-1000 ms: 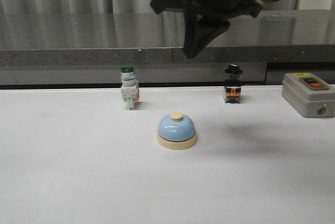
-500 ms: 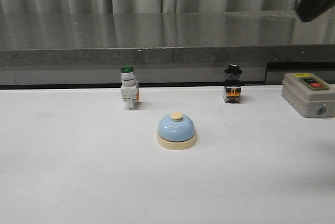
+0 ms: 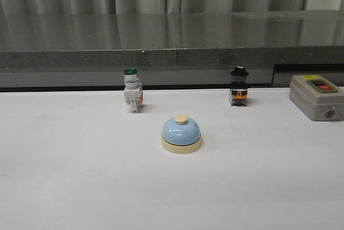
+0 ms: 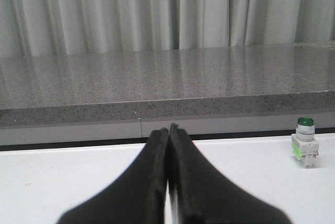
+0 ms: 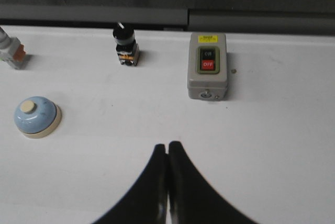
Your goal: Place and press bell with both arms
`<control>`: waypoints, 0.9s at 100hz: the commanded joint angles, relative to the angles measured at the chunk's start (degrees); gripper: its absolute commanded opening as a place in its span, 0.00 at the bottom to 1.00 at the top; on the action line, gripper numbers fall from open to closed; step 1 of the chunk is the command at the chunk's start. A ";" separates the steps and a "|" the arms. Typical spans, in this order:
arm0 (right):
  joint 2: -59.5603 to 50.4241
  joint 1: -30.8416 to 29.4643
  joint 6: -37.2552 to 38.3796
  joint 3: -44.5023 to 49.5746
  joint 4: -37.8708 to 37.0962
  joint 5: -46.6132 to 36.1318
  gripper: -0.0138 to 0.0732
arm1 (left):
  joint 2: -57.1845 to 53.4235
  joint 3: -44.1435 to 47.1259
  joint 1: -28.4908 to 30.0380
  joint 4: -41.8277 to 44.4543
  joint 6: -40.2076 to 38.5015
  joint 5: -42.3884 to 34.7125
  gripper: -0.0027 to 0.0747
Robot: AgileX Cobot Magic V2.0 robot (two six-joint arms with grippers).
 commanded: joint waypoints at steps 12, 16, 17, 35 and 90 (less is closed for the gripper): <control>-9.82 -0.39 -0.60 1.81 -0.31 -3.84 0.09 | -1.79 2.45 0.12 0.02 -0.42 -4.84 0.01; -11.16 -0.39 -0.60 1.89 -0.31 -3.28 0.09 | -1.79 2.45 0.12 0.02 -0.42 -4.84 0.01; -11.50 -0.39 -0.60 1.89 -0.31 -3.20 0.09 | -1.79 2.45 0.12 0.02 -0.42 -4.84 0.01; -13.07 -0.39 -0.60 1.89 -0.31 -3.27 0.09 | -1.79 2.45 0.12 0.02 -0.42 -4.84 0.01; -13.06 -0.39 -0.60 2.42 -0.80 -4.51 0.09 | -1.79 2.45 0.12 0.02 -0.42 -4.84 0.01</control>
